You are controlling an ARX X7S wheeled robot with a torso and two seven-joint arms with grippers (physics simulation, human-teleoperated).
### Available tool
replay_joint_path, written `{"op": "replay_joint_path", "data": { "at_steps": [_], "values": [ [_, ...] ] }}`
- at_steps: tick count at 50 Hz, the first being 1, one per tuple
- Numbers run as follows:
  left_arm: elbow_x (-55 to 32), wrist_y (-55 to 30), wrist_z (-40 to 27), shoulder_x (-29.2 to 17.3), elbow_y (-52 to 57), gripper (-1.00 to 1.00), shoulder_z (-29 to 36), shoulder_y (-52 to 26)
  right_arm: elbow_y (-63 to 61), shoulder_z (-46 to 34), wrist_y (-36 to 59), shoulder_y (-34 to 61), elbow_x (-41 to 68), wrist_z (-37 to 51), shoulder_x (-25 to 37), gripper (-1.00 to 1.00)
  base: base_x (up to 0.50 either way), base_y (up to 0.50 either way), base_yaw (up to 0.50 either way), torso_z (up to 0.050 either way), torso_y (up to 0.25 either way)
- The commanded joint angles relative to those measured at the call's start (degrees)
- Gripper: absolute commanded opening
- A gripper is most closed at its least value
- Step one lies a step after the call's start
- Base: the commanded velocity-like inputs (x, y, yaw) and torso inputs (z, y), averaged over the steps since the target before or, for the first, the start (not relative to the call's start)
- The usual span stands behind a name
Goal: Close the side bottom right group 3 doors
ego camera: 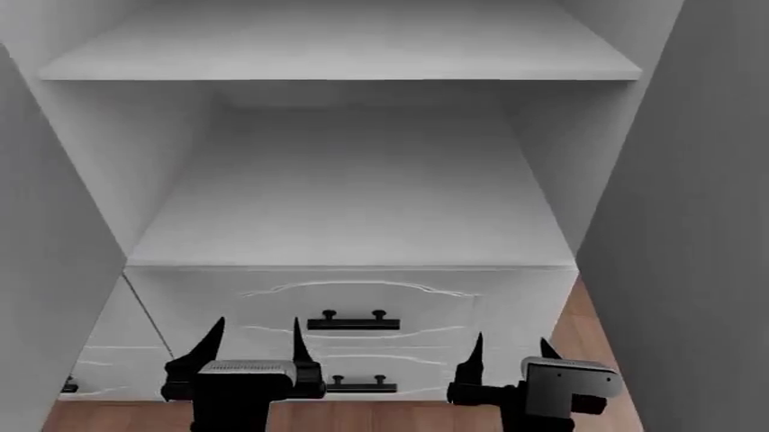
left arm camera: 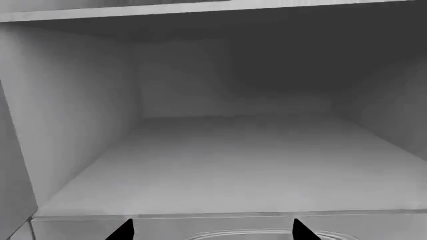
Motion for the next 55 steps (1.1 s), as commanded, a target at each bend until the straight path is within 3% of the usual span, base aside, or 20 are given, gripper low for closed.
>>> {"op": "replay_joint_path", "data": {
  "at_steps": [1,45,55],
  "values": [
    [-0.3,0.6,-0.9,-0.5,-0.8,1.00,0.7,-0.3,0.6,-0.9,0.6,0.3,0.4,1.1,0.5,1.00,-0.50,0.00,0.00,0.000,0.000],
    [-1.5,1.6,-2.8,-2.1,-2.3,1.00,3.1,-1.0,3.4,-2.5,-1.9,1.0,3.5,2.2,1.7,1.00,-0.50,0.00,0.00,0.000,0.000],
    [-1.4,2.1,-3.1,-2.3,-3.0,1.00,3.7,-1.2,4.1,-1.6,-5.3,0.3,7.6,0.0,1.7,1.00,0.00,-0.20,0.00,0.000,0.000]
  ]
}}
